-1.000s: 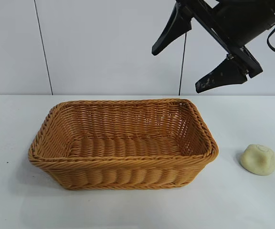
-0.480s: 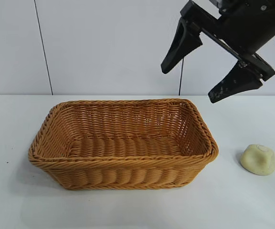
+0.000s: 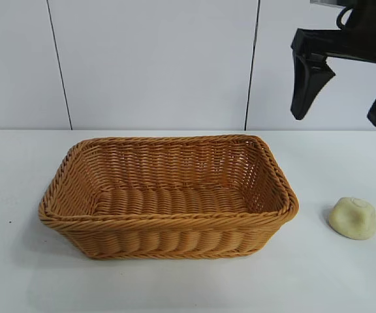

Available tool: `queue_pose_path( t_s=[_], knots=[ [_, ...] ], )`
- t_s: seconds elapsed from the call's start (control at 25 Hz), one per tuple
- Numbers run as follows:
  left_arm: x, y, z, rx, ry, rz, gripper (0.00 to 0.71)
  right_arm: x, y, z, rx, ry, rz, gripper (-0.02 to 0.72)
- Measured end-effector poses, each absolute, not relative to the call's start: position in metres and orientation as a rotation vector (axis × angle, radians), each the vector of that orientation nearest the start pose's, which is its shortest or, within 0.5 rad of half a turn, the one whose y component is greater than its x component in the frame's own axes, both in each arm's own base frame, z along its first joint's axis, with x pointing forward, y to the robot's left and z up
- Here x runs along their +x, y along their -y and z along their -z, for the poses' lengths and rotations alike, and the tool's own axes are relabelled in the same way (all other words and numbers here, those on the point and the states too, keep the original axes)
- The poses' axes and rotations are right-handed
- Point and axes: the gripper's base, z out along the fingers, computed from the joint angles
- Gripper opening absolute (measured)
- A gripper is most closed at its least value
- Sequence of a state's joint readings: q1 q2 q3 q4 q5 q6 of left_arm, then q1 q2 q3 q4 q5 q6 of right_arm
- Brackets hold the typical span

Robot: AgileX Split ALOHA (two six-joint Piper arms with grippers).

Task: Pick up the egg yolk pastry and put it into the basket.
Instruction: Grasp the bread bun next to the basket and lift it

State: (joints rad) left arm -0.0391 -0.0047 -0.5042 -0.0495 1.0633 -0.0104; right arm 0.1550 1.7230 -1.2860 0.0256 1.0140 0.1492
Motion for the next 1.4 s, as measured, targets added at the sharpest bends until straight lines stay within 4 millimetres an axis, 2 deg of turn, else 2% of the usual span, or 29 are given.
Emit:
queue_pose_path(
  t_s=[0.24,0.52,0.92,1.2,1.28,1.4],
  knots=[
    [-0.006,0.004,-0.278,0.032,-2.038,0.09,0.666,0.348,-0.027,-0.224,0.136,-2.983,-0.058,0.694],
    [-0.006,0.004,-0.278,0.032,-2.039,0.089,0.666,0.359,-0.027,-0.2,0.142,-2.997,-0.062,0.694],
    [-0.006,0.004,-0.278,0.032,-2.038,0.089,0.666,0.371,-0.028,-0.134,0.16,-3.129,-0.039,0.694],
    [-0.006,0.004,-0.278,0.032,-2.038,0.09,0.666,0.373,-0.028,-0.109,0.169,-3.175,-0.031,0.688],
    [-0.006,0.004,-0.278,0.032,-2.038,0.09,0.666,0.373,-0.028,-0.108,0.172,-3.176,-0.031,0.623],
    [-0.006,0.004,-0.278,0.032,-2.038,0.09,0.666,0.373,-0.028,-0.109,0.17,-3.179,-0.028,0.419]
  ],
)
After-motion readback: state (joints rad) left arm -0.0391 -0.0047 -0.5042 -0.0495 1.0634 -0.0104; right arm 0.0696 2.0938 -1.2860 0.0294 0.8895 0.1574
